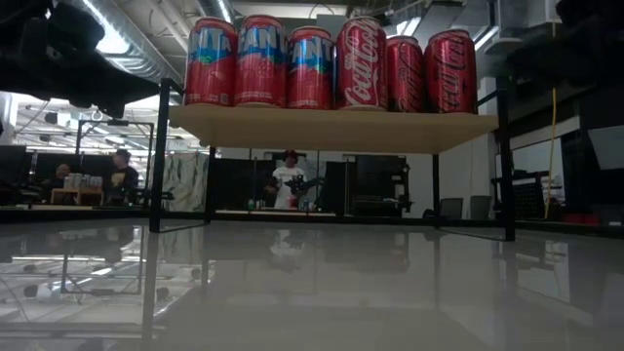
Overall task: Place canned beverage on shelf
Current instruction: Return to Home Position
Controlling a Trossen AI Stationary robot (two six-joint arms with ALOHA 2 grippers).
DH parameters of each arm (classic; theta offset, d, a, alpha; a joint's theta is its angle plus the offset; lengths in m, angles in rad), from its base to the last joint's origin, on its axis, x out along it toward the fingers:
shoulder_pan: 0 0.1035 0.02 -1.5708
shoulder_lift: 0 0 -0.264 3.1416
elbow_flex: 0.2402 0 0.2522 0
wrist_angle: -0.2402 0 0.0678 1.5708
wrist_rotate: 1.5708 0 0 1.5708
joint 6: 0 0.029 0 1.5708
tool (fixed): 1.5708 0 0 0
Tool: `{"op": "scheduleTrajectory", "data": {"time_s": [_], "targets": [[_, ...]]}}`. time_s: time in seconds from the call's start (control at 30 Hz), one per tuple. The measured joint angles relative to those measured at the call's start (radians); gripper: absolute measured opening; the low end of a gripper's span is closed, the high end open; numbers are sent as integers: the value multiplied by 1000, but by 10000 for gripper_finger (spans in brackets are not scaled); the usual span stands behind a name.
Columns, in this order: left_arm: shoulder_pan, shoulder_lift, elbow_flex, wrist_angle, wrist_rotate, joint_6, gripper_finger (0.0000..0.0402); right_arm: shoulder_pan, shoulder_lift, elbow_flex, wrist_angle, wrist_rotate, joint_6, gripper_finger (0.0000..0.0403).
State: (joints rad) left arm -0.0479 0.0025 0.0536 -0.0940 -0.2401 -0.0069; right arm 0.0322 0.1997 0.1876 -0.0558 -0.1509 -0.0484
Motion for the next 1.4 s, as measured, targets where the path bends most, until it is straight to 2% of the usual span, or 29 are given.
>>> {"op": "scheduleTrajectory", "data": {"time_s": [0.57,0.83,1.07,1.4], "targets": [[0,0,0,-2,3,-1,0,0,0,-181,209,4,50,33],[0,0,0,-2,3,1,0,0,-9,-181,233,8,44,33],[0,0,0,-3,3,9,0,0,-65,-181,225,0,44,33],[0,0,0,-3,3,10,0,0,-194,-180,103,2,70,33]]}}
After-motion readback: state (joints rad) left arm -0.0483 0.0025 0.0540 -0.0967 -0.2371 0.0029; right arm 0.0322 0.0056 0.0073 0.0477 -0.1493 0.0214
